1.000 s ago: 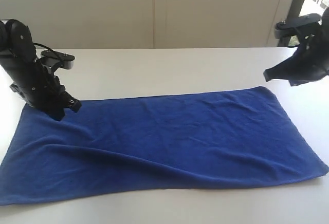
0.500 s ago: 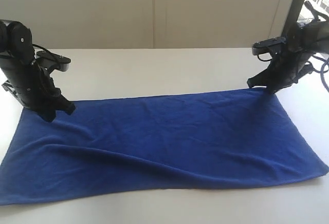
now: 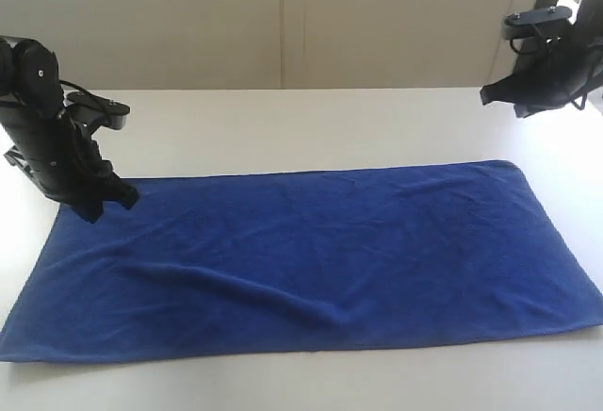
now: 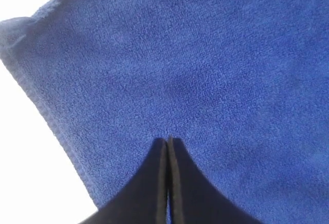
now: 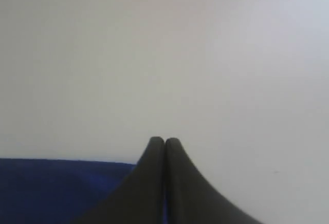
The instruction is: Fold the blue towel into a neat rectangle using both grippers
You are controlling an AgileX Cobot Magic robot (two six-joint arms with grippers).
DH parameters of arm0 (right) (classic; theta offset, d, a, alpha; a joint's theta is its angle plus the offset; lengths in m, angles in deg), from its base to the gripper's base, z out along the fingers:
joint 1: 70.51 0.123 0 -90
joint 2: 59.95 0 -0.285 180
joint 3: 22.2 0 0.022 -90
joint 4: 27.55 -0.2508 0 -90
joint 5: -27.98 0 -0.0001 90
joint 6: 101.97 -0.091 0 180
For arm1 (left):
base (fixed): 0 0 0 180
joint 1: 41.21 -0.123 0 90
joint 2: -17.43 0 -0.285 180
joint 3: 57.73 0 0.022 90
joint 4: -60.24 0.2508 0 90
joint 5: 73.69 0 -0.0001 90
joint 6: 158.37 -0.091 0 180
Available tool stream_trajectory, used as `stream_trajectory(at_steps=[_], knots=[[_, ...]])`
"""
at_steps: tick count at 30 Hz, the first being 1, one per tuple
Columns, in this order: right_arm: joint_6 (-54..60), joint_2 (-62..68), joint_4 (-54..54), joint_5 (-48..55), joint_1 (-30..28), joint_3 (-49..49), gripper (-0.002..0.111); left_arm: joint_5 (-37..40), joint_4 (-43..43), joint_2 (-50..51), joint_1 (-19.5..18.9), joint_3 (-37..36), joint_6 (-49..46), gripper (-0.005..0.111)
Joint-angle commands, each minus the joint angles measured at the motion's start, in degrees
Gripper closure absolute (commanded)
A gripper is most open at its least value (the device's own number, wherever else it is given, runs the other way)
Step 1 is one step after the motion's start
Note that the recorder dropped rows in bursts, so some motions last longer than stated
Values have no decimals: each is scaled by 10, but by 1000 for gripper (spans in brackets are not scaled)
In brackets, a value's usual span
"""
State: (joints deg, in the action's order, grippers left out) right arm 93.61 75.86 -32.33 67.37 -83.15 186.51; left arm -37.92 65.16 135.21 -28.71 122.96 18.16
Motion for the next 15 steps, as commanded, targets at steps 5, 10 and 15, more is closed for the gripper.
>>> stream_trajectory(at_steps=[5, 10, 15], knots=[[88, 74, -141, 30, -5, -1, 108, 0, -3, -6, 2, -2, 3, 107], [74, 84, -87, 32, -6, -1, 108, -7, -1, -6, 2, -2, 3, 107], [0, 84, 48, 23, -6, -1, 108, -8, -1, -6, 2, -2, 3, 107]])
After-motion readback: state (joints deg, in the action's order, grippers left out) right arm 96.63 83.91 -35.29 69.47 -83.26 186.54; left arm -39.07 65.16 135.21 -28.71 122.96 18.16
